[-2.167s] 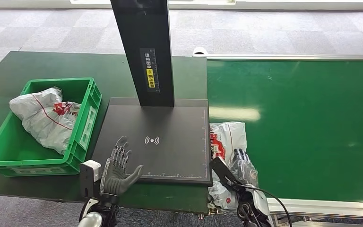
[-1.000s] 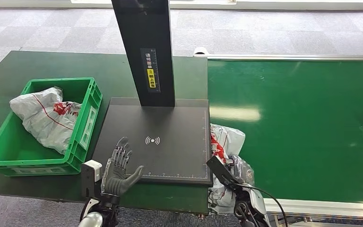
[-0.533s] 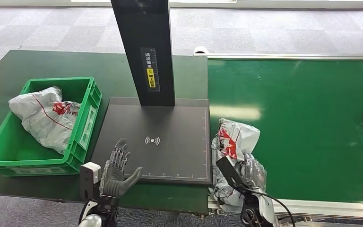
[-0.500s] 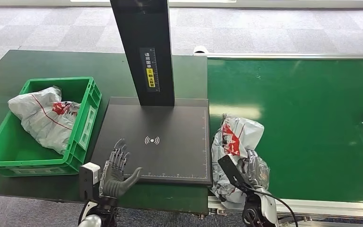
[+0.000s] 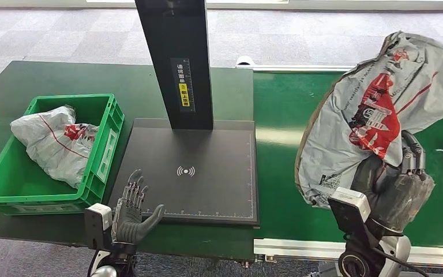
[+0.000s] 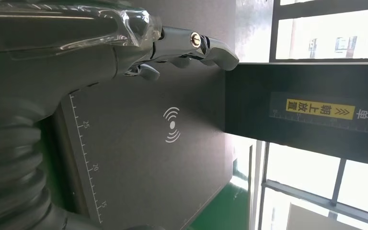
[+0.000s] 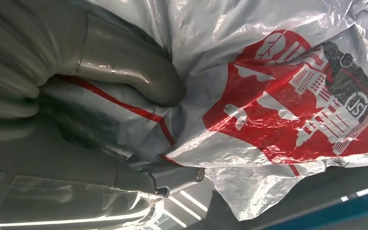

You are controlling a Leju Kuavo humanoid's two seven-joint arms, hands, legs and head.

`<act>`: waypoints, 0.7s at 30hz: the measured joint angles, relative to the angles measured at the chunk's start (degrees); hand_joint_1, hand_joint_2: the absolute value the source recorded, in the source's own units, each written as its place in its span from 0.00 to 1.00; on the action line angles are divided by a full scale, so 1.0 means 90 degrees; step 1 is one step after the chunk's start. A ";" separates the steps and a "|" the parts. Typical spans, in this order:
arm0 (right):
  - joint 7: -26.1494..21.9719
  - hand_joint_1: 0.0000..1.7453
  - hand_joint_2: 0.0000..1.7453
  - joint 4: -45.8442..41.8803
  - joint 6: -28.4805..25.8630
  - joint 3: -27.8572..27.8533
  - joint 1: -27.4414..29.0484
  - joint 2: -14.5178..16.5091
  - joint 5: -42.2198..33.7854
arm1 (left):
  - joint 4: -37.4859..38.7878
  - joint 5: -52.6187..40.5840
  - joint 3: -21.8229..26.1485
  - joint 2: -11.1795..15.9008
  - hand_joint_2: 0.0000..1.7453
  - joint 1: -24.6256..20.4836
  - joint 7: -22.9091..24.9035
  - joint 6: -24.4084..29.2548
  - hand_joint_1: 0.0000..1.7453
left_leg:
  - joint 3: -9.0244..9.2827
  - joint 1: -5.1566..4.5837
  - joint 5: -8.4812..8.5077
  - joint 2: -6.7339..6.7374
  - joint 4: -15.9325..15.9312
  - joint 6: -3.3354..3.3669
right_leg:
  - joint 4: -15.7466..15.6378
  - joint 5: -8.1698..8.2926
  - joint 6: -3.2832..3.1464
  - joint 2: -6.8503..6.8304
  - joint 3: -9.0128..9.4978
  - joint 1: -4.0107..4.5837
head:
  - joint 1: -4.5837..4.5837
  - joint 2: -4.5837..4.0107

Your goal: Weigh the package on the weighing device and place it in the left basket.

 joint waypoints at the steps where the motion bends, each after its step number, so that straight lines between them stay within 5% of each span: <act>1: -0.0014 1.00 1.00 -0.0083 -0.0021 -0.0008 0.0017 -0.0020 -0.0026 | -0.0003 0.0000 0.0005 0.0002 1.00 0.0005 -0.0007 -0.0010 0.00 | 0.0000 0.0000 0.0000 0.0000 0.0000 0.0000 | 0.0000 0.0000 0.0000 0.0000 0.0000 0.0000 | 0.0000 0.0000; 14: -0.0026 1.00 1.00 -0.0479 0.0090 -0.0083 0.0089 -0.0129 -0.0329 | -0.0033 -0.0003 0.0035 0.0004 1.00 0.0032 -0.0026 -0.0056 0.00 | -0.0002 0.0000 0.0000 0.0000 -0.0001 0.0000 | 0.0000 0.0000 0.0000 0.0000 0.0000 0.0001 | -0.0001 0.0000; 21: 0.0104 1.00 1.00 0.0658 0.2235 0.0006 -0.0746 -0.0156 -0.2113 | -0.0064 -0.0233 0.0086 -0.0025 1.00 -0.0208 -0.0069 -0.0169 0.00 | -0.0002 0.0000 0.0013 0.0003 -0.0001 -0.0002 | 0.0000 0.0012 -0.0007 0.0002 0.0004 0.0001 | 0.0000 0.0000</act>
